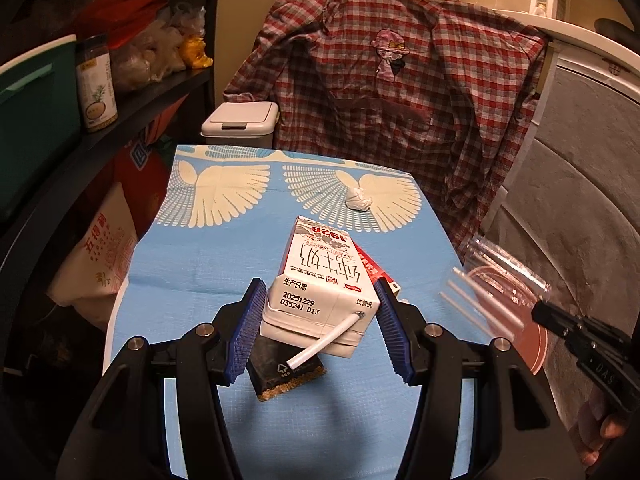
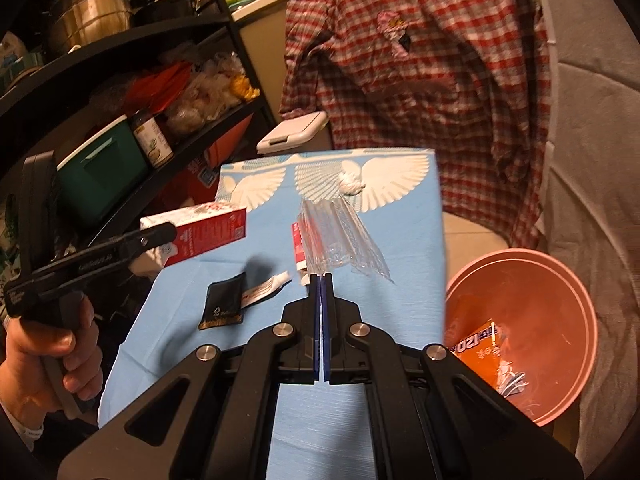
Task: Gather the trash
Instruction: 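Carry the milk carton with the left tool while the right tool carries the straw bag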
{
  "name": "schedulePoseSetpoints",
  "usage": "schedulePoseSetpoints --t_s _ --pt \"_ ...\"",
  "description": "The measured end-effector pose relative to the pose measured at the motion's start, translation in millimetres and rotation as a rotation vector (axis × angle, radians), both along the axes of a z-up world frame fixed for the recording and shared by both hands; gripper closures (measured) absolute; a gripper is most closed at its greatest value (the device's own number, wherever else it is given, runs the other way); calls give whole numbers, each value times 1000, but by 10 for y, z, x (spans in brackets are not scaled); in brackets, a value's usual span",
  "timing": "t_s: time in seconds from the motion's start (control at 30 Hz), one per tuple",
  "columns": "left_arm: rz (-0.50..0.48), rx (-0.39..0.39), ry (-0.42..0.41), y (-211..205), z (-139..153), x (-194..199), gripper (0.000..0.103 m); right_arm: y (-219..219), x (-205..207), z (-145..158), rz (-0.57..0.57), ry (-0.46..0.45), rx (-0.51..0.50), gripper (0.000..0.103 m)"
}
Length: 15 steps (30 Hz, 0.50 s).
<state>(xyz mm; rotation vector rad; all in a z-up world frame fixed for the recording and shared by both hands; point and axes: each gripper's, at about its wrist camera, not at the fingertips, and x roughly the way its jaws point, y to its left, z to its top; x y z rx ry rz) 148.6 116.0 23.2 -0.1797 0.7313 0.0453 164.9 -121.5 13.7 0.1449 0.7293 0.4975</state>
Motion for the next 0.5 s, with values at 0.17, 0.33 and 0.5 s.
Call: schedulePoseSetpoints --t_s 0.17,0.33,0.5 --pt "-4 -2 -11 -60 49 -50 48 -121 -33 59 -34 -23 1 102" --pt "-17 -4 -18 -140 77 -70 48 -227 -53 102 -72 -42 -10 102" --pt "-42 -5 -25 -275 99 -61 48 -349 -47 117 -118 -55 -29 102"
